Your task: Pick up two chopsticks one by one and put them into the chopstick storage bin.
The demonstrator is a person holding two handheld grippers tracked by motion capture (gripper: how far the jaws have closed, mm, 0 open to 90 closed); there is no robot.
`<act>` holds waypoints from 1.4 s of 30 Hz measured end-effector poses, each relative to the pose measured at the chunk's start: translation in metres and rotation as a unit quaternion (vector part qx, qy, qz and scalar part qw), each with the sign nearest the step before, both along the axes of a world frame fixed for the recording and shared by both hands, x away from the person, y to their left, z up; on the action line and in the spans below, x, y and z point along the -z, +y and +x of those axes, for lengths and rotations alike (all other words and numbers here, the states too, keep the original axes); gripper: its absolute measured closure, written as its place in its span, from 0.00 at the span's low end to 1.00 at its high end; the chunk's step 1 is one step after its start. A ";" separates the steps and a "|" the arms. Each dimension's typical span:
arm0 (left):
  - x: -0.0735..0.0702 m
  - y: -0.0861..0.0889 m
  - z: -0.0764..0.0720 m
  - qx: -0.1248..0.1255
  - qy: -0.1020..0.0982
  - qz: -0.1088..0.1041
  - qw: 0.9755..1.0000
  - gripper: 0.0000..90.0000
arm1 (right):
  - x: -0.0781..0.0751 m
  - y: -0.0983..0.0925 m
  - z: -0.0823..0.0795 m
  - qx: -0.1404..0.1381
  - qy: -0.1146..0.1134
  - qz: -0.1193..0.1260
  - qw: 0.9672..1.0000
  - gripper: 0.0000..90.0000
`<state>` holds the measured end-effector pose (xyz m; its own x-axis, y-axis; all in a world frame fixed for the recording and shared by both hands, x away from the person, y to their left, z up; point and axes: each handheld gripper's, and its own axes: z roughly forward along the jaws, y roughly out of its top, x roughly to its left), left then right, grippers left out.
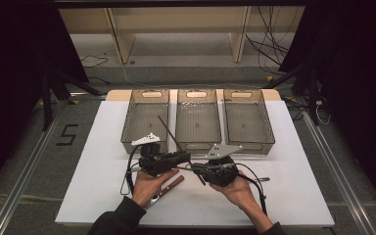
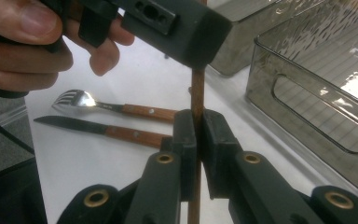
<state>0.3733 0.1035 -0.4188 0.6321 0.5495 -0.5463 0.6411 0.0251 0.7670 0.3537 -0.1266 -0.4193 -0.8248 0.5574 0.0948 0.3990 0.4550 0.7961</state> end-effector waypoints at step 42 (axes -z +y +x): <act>-0.076 0.105 0.099 -0.086 0.033 0.013 0.996 0.94 | 0.006 -0.051 -0.022 0.023 -0.005 0.041 0.999 0.31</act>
<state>0.4725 0.2085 -0.3433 0.4906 0.6614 -0.5674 0.6782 0.1190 0.7252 0.3312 -0.1774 -0.4254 -0.7997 0.5853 0.1338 0.4104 0.3702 0.8334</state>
